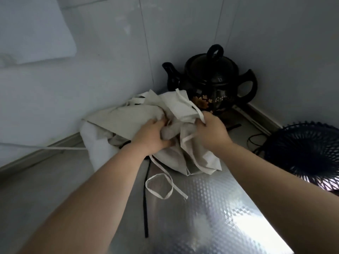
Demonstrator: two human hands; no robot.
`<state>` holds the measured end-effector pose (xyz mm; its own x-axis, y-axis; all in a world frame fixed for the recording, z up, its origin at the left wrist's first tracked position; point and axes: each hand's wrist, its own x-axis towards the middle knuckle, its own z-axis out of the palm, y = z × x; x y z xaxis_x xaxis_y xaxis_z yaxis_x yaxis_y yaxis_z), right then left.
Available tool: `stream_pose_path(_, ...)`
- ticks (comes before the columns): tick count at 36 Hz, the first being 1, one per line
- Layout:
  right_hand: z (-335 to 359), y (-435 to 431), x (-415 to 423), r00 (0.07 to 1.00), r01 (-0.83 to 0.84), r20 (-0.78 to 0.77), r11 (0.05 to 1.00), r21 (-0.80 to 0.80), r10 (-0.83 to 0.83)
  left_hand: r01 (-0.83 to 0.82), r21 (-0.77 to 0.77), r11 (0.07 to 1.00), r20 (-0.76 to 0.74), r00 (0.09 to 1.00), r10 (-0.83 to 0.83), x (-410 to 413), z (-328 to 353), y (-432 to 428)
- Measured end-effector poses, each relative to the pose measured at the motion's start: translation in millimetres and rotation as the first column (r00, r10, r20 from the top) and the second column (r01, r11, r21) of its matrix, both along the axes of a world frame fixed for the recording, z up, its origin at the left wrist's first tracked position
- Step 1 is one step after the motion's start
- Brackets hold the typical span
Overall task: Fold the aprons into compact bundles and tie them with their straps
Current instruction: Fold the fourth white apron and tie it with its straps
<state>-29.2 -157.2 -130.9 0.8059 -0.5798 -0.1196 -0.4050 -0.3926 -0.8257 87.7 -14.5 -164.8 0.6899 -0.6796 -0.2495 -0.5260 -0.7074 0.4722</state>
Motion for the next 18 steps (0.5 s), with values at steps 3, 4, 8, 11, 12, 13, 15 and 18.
stream_pose_path(3, 17.9, -10.6, -14.4, 0.993, 0.07, 0.088, 0.996, 0.054, -0.075, -0.073, -0.072, 0.995, 0.068, 0.995, 0.077, -15.8, 12.8, 8.0)
stream_pose_path(4, 23.4, -14.3, -20.4, 0.991, 0.093, 0.094, 0.995, 0.036, -0.096, -0.1, -0.107, 0.989, 0.069, 0.992, 0.108, -24.3, 19.9, 10.9)
stream_pose_path(8, 35.4, -24.0, -43.7, 0.996, 0.093, 0.009, 0.995, -0.034, -0.093, -0.181, -0.255, 0.95, 0.051, 0.978, 0.2, -61.8, 50.6, 19.2)
stream_pose_path(11, 50.6, -19.0, -75.5, 0.996, -0.006, -0.085, 1.0, -0.028, 0.003, -0.228, -0.364, 0.903, 0.054, 0.963, 0.264, -102.4, 80.8, 27.8)
stream_pose_path(12, 55.2, -15.0, -86.7, 0.993, -0.018, -0.116, 0.999, -0.029, 0.014, -0.242, -0.388, 0.889, 0.055, 0.957, 0.285, -116.0, 89.2, 32.1)
stream_pose_path(13, 59.1, -9.9, -98.0, 0.988, -0.023, -0.151, 0.999, -0.029, 0.018, -0.256, -0.406, 0.877, 0.055, 0.952, 0.303, -130.7, 96.8, 36.8)
stream_pose_path(15, 65.3, 1.6, -120.5, 0.986, -0.038, -0.164, 0.998, -0.045, 0.03, -0.283, -0.43, 0.857, 0.051, 0.94, 0.336, -156.4, 105.4, 48.0)
stream_pose_path(18, 74.1, 22.4, -155.1, 0.979, -0.184, -0.112, 0.972, -0.143, 0.169, -0.318, -0.454, 0.832, 0.006, 0.933, 0.359, -199.4, 113.9, 69.0)
